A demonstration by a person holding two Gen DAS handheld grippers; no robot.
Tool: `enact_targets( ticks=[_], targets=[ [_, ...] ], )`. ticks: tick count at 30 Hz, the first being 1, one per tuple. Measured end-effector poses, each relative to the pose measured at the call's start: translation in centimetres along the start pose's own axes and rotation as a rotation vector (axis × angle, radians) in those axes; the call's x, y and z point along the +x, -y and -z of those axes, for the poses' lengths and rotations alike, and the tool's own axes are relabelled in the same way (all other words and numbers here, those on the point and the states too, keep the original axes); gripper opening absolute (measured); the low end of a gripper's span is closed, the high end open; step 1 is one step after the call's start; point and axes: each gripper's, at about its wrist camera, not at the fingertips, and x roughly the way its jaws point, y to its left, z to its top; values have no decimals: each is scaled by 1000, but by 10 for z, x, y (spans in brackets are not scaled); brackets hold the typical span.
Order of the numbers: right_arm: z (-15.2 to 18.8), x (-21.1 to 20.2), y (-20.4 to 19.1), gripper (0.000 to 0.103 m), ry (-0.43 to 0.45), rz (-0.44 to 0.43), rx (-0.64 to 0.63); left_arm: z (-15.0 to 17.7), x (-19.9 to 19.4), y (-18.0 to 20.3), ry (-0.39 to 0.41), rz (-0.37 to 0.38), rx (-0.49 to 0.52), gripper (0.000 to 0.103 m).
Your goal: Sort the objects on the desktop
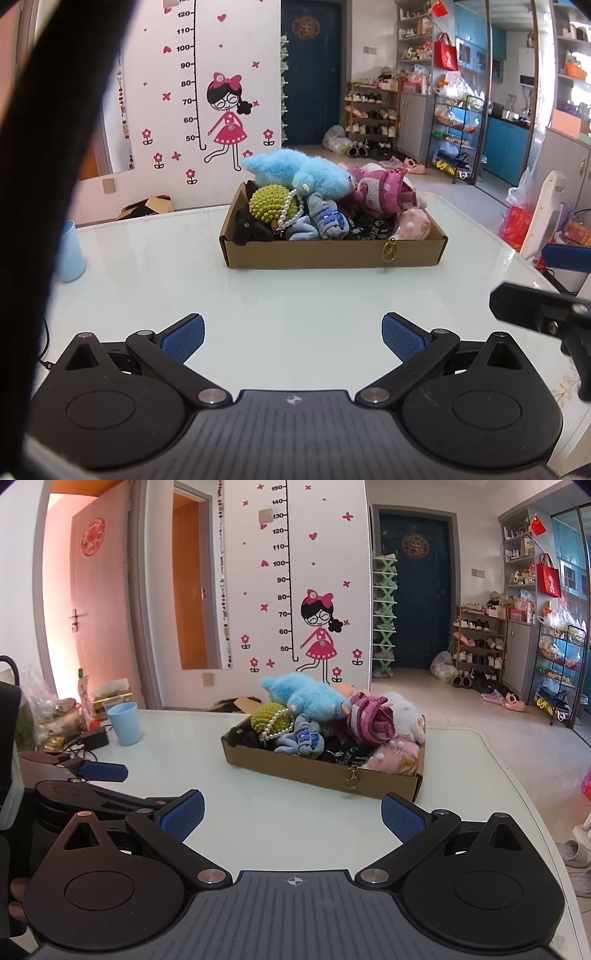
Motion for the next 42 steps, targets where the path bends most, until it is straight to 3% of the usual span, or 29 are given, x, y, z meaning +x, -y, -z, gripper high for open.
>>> enact_targets(
  ticks=[9, 14, 17, 30, 42],
  targets=[
    [8, 46, 15, 103, 95, 23, 35, -3, 13, -7, -25, -56, -11, 102],
    [19, 56, 26, 103, 84, 30, 85, -4, 17, 0, -26, -78, 16, 102],
    [22, 56, 25, 103, 85, 75, 44, -5, 18, 5, -21, -76, 23, 102],
    [23, 53, 32, 103, 92, 74, 76, -9, 22, 16, -44, -68, 18, 102],
    [22, 52, 36, 103, 114, 91, 88, -13, 12, 11, -3, -36, -15, 102]
  ],
)
